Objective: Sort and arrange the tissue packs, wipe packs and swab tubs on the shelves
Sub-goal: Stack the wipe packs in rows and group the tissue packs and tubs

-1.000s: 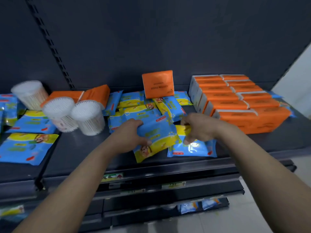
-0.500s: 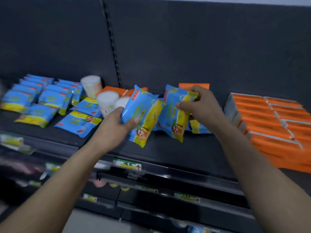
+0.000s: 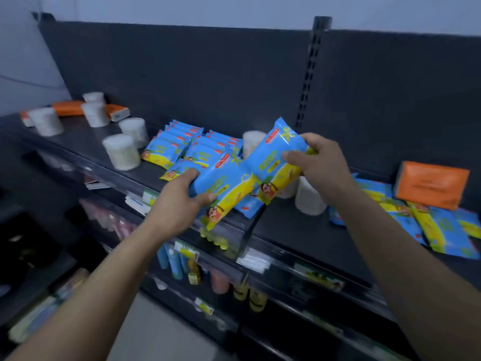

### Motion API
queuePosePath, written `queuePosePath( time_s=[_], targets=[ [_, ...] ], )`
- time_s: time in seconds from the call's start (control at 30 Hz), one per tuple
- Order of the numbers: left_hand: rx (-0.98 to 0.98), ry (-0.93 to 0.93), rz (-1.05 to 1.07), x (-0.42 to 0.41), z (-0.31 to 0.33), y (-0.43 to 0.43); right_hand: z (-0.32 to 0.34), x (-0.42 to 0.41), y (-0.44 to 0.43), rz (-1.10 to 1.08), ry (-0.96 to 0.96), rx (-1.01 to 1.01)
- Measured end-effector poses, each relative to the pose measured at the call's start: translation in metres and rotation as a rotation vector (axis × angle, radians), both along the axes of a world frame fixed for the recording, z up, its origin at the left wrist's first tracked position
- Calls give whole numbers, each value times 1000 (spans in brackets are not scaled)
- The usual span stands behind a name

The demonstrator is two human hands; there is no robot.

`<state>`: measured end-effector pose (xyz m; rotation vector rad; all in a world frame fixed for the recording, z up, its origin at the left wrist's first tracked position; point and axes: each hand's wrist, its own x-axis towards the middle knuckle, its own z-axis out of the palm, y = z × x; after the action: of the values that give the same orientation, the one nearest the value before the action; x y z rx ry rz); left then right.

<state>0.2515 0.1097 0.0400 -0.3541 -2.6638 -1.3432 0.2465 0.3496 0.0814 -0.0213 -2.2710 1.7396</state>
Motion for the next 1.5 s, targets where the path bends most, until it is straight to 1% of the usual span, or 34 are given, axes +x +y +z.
queuePosePath(
  time_s=[0.1,0.2,0.3,0.37,0.47,0.57,0.7,0.9,0.97,1.07,1.13,1.23,1.27,1.4,1.5],
  targets=[
    [-7,-8,24,-22,-1,-57,-4,-22,-51,-6,5,16],
    [-30,1,40,-47,-3,-107,-11,-46,-93,-78,10,39],
    [-76,-15,52,-72,-6,-143,-20,-63,-121,-80,-74,-45],
    [-95,-13,57,-87,-9,-160,-26,-74,-137,-50,-116,-45],
    [-147,3,71,-110,-14,-178,-32,-93,-156,-30,-139,17],
    [-211,16,82,-131,-16,-188,-37,-113,-164,-46,-183,89],
    [-250,12,74,-160,-17,-194,-45,-144,-168,-74,-226,160],
    [-286,-5,84,-208,-15,-200,-54,-191,-173,20,-316,276],
    [-320,7,45,-219,-15,-199,-56,-201,-172,36,-360,316],
    [-467,81,-26,-236,-15,-194,-53,-207,-170,64,-418,457],
    [-539,85,-72,-248,-12,-190,-48,-208,-172,99,-480,554],
    [-622,83,-237,-270,-9,-183,-43,-208,-179,134,-575,788],
    [-659,98,-292,-277,-9,-182,-43,-208,-183,133,-611,832],
    [-863,140,-430,-298,-15,-179,-43,-199,-203,60,-790,884],
    [-989,234,-484,-310,-21,-181,-40,-194,-218,20,-831,953]
  ],
)
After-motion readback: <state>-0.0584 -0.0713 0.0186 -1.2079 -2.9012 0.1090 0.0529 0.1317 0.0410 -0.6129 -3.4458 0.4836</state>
